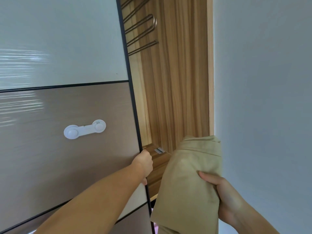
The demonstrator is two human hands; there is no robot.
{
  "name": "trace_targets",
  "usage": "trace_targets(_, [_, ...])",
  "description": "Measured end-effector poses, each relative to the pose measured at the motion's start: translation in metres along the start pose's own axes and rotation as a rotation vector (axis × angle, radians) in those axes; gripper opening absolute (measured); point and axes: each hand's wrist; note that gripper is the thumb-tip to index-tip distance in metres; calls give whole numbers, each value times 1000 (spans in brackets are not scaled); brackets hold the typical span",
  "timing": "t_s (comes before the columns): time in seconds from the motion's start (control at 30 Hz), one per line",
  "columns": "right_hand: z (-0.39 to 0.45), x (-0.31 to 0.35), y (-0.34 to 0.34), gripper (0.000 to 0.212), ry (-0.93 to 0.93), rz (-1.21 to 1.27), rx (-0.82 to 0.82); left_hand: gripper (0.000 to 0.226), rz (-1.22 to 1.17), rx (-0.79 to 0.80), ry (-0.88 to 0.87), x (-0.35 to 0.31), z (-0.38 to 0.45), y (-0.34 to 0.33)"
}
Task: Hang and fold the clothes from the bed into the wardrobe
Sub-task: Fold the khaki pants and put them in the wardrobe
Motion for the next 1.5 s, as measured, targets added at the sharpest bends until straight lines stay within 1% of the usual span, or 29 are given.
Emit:
trace_targets(0.03, [-1,-6,-7,43,2,-3,6,66,-98,-132,65,-4,-6,-6])
trace_targets(0.07, [-3,-13,-15,41,3,-7,10,66,-103,-106,80,-5,-10,-9])
trace_targets(0.13, [-5,-25,-33,38,-3,-19,14,64,-227,-89,116,-19,-24,-21])
trace_targets(0.17, [-7,-32,-42,37,-11,-25,14,63,-273,-108,144,-27,-28,-28])
trace_targets(0.23, [-10,-45,-61,38,-34,-41,17,61,-264,-119,121,-37,-44,-39])
trace_targets(0.37, [-18,-67,-91,39,-42,-79,36,60,-313,-134,159,-58,-61,-62])
trace_targets(0.47, [-23,-78,-110,35,-45,-80,52,59,-352,-125,193,-72,-84,-76])
trace_targets(0.57, [-25,-88,-127,32,-34,-69,68,61,-371,-145,183,-89,-100,-98])
trace_targets(0.9, [-19,-137,-183,31,-111,-80,109,62,-401,-114,186,-140,-162,-155])
trace_targets(1.03, [-16,-153,-204,32,-119,-83,132,63,-437,-73,181,-157,-182,-174])
trace_targets(1.27, [-16,-172,-230,32,-167,-84,178,64,-484,-10,191,-177,-208,-195])
trace_targets(1.5, [-20,-178,-236,32,-184,-118,195,66,-509,38,184,-182,-220,-201])
Point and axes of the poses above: each hand's wrist, its own z-axis towards the middle knuckle, its own y-axis out of the back of the hand, x = y × z, and after that the axes turned 9 degrees about -y, right-handed
